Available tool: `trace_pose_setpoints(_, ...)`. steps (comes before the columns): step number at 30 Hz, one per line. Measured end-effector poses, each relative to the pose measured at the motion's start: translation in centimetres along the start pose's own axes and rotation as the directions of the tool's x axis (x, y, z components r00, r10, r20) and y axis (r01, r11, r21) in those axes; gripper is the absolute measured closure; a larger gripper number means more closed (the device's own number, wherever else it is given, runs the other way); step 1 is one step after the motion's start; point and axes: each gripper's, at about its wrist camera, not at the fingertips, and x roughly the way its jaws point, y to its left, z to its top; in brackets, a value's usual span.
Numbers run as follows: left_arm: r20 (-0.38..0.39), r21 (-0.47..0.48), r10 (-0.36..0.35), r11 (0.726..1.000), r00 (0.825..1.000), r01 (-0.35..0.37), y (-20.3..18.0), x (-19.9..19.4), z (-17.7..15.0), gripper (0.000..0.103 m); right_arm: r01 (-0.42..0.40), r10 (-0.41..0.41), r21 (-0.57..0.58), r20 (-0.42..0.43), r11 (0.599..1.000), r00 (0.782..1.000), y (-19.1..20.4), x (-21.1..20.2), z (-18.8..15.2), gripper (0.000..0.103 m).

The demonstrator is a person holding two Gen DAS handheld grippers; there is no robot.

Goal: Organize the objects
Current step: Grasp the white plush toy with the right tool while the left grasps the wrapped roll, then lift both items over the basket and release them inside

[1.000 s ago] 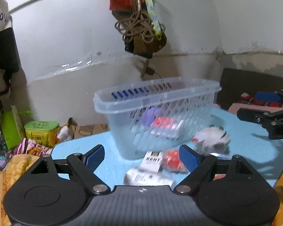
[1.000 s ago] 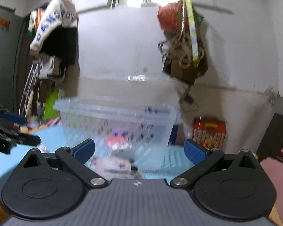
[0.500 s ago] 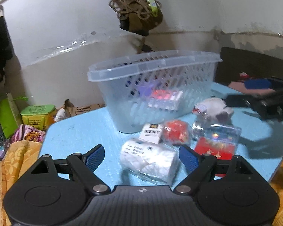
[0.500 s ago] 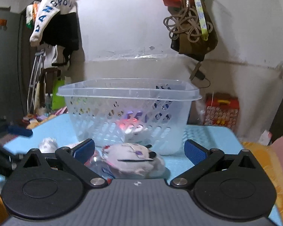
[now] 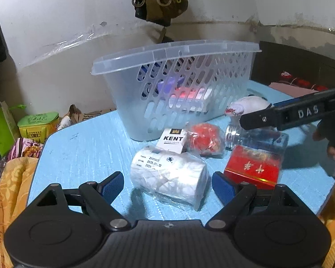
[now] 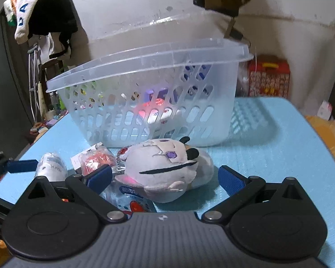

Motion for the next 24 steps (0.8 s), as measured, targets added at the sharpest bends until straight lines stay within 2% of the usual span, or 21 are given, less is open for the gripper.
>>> trace_pose_setpoints(4, -0.001, -0.028, -0.003, 1.000, 1.000, 0.003, 0.2, 0.3, 0.3, 0.014, -0.035, 0.038, 0.070, -0.045, 0.997, 0.998, -0.8, 0.6, 0.2, 0.000)
trace_pose_setpoints(9, -0.006, -0.009, 0.007, 1.000, 1.000, -0.007, -0.2, 0.6, 0.3, 0.014, -0.034, 0.038, 0.094, -0.039, 0.995, 0.998, -1.2, 0.7, 0.3, 0.001)
trace_pose_setpoints(14, -0.012, -0.005, 0.008, 1.000, 1.000, -0.008, -0.4, 1.1, 0.3, 0.014, -0.038, 0.041, 0.077, -0.028, 0.996, 0.999, -1.2, 0.3, 0.3, 0.011)
trace_pose_setpoints(16, -0.010, 0.017, 0.027, 0.999, 1.000, -0.027, -0.8, 1.1, 0.3, 0.021, -0.055, 0.058, 0.088, -0.033, 0.995, 0.998, -1.4, 0.3, 0.6, 0.014)
trace_pose_setpoints(24, 0.025, -0.019, 0.038, 0.999, 0.999, -0.037, -0.1, 0.4, 0.6, 0.022, -0.031, 0.029, 0.055, 0.035, 0.998, 0.999, -1.4, -1.3, 1.3, 0.015)
